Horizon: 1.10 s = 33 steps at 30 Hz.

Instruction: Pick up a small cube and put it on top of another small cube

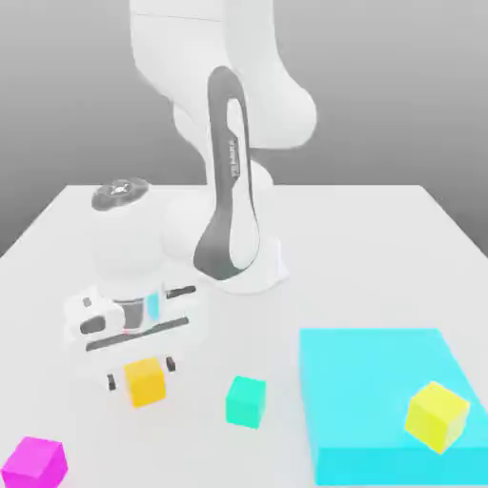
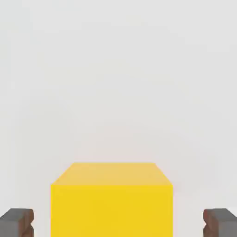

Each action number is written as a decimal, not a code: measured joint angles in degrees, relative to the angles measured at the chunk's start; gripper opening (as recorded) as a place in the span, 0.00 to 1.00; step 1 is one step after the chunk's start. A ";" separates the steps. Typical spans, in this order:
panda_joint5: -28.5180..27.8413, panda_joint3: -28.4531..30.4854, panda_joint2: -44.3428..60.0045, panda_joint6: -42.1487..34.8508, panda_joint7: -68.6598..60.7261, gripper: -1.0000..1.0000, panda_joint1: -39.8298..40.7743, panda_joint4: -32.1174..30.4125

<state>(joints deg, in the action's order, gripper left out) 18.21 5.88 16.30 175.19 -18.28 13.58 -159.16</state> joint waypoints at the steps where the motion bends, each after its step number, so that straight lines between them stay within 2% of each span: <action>1: -0.01 0.00 0.00 -0.03 0.01 0.00 0.00 0.00; 4: 0.39 -1.00 0.71 0.48 -0.29 0.00 0.90 0.15; 6: -1.22 1.10 -1.12 -0.95 0.91 0.00 -0.80 -0.25; 11: -11.89 8.68 -10.17 -7.83 8.86 0.00 -5.79 -2.26; 15: -17.24 8.20 -15.51 -12.34 16.40 0.00 -7.60 -2.98; 27: -19.45 -0.33 -22.63 -20.52 41.50 0.00 -17.17 -1.85; 29: -18.98 -1.32 -21.58 -19.70 43.34 0.00 -18.03 -1.60; 33: -17.24 -1.52 -14.85 -13.41 42.75 0.00 -19.14 -1.11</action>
<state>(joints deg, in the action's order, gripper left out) 0.97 4.36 1.46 161.78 24.47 -5.56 -160.27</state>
